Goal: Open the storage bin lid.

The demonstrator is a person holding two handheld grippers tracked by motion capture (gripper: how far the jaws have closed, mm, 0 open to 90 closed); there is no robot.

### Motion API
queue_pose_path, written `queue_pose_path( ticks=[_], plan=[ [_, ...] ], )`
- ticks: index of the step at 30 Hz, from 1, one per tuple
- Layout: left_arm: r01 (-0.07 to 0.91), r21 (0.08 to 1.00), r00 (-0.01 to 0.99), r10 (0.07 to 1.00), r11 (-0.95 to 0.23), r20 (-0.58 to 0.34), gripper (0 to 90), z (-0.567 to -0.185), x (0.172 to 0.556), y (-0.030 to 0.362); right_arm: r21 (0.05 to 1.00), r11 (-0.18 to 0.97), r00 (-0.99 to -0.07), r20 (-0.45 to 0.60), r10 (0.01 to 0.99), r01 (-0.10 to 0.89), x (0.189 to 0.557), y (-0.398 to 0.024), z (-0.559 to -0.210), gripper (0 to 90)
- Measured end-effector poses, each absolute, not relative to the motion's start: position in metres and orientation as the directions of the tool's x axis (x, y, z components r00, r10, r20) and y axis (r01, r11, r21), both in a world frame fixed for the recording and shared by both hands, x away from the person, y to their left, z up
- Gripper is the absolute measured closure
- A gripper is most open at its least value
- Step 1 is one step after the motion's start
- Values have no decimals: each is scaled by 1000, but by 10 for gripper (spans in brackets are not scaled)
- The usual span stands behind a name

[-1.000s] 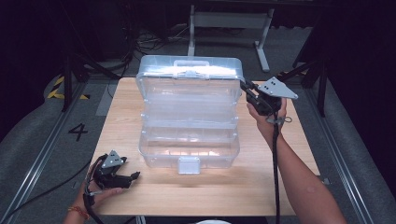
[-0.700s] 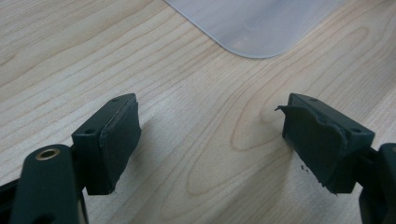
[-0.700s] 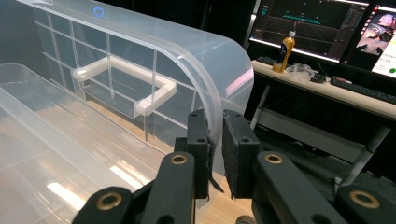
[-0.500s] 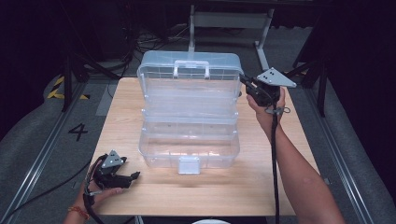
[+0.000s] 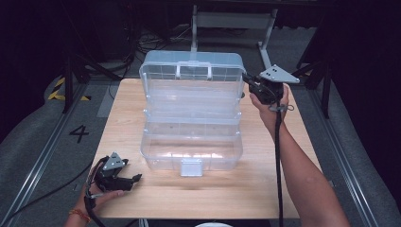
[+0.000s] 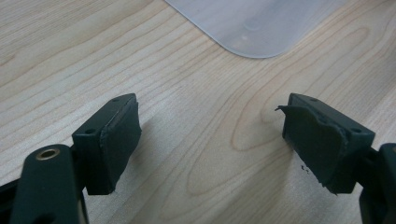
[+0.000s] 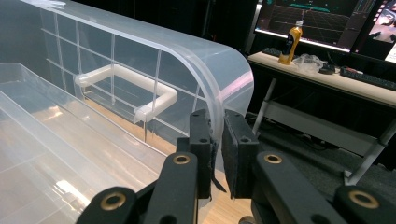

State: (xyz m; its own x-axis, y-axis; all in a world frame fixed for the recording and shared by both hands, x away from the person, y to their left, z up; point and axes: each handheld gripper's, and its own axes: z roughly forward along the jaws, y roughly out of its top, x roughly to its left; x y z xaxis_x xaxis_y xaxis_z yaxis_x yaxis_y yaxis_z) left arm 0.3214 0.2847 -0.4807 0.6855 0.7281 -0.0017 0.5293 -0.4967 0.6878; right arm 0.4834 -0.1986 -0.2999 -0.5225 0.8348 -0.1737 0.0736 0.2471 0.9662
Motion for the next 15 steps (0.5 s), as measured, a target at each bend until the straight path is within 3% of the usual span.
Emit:
queue_pose_path(
  ticks=[15],
  plan=[
    [542, 688, 682, 731, -483, -23, 192, -481, 322, 283, 967, 236, -540, -149, 828, 94, 492, -201, -298, 835]
  ],
)
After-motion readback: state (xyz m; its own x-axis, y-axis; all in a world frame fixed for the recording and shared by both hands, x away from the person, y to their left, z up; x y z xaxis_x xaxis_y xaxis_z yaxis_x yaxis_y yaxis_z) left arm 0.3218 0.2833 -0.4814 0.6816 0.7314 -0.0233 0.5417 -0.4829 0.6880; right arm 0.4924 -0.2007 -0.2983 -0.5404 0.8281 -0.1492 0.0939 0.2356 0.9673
